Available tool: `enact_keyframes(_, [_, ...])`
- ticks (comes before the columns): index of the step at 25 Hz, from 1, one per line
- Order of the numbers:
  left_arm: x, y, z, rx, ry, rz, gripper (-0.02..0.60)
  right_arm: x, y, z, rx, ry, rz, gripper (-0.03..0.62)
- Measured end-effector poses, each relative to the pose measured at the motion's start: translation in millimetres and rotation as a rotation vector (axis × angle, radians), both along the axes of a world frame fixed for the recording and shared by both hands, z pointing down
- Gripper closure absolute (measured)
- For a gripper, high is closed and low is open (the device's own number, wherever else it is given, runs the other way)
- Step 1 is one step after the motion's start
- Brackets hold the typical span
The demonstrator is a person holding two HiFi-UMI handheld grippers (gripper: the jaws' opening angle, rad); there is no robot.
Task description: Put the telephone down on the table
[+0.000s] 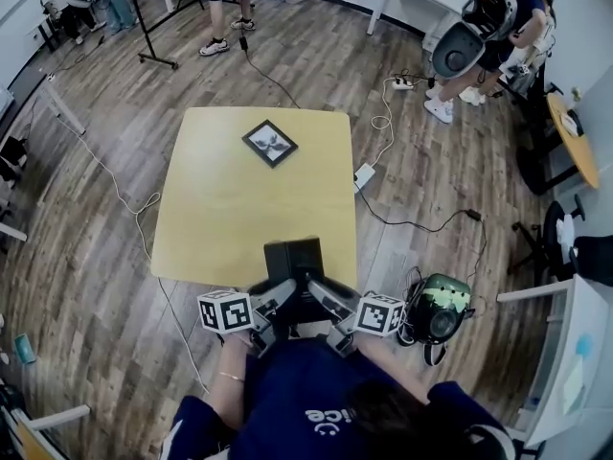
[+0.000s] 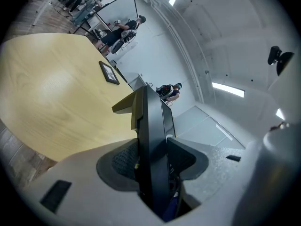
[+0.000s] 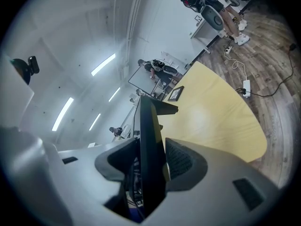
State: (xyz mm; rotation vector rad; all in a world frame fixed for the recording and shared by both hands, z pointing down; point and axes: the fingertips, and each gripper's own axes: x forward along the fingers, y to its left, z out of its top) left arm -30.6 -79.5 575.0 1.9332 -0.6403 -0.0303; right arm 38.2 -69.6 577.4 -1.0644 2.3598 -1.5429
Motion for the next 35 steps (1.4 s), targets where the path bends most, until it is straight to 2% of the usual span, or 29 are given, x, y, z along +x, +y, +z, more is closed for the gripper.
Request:
enact_keyframes(7, [-38,-41,0,0.011,-0.001,0.069,0.391,-38,-37,1,-0.005,0.005,0.056,0.393])
enact_keyframes(12, [-52,-67,-2,0.016,0.002,0.083,0.391,-53,-61,-2,-0.009,0.007,0.086,0.393])
enact_keyframes(35, [-60,-153,-14,0.03,0.001,0.014,0.391,-62,-154,-17,0.028,0.015,-0.006,0.393])
